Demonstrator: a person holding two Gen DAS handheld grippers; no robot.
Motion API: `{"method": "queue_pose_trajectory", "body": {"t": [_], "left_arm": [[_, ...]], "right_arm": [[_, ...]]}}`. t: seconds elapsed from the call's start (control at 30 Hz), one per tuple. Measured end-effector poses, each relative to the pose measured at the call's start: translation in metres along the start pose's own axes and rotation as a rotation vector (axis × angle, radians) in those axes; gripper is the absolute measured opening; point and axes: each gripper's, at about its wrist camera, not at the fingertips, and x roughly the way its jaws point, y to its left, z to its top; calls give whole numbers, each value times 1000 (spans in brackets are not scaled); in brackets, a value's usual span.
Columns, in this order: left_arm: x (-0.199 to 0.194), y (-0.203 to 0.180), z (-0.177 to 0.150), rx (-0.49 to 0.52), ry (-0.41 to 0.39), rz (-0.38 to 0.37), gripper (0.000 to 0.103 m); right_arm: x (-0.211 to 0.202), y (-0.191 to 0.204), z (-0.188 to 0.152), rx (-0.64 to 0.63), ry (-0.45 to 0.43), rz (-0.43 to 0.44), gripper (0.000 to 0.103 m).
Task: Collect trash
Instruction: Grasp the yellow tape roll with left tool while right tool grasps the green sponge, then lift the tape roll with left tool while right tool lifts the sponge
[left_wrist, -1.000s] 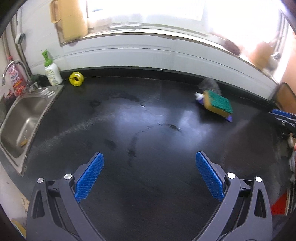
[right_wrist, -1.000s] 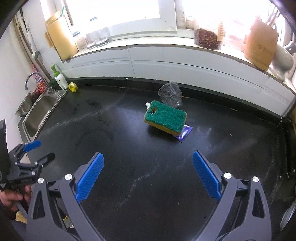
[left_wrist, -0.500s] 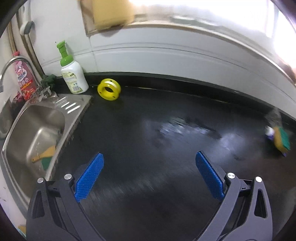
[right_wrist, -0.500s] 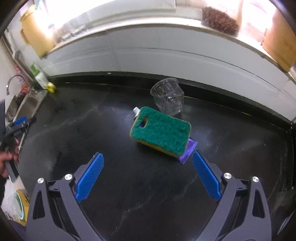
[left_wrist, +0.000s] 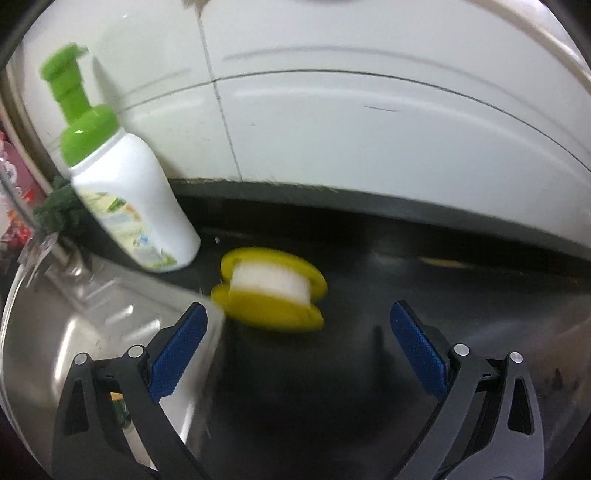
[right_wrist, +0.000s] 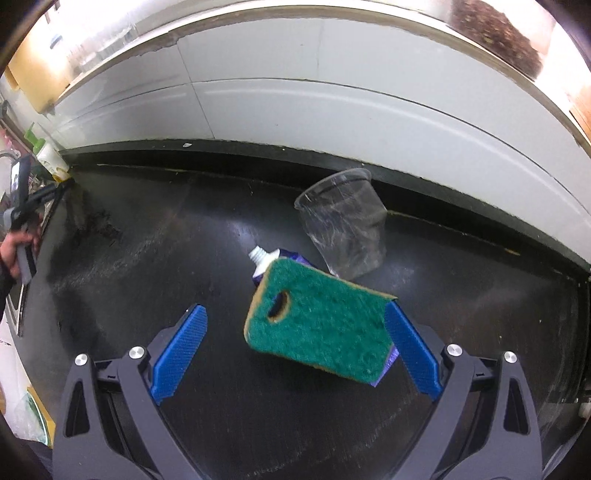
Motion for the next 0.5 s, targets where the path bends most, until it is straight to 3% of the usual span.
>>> {"method": "queue_pose_trajectory", "body": {"t": [0.17,0.27,0.3,0.5], "left_arm": [[18,5,7,30,-13,-20,93],[17,2,11,30,-24,-50,60],[16,2,11,27,-24,-56,57],[1,-14,8,41,-25,-43,56]], "right_arm": [[7,1,8,21,7,15,93],[7,0,6,30,-2,12,93],[8,-1,5,35,-3,14,93],[6,-6,-3,31,-19,8,93]]}}
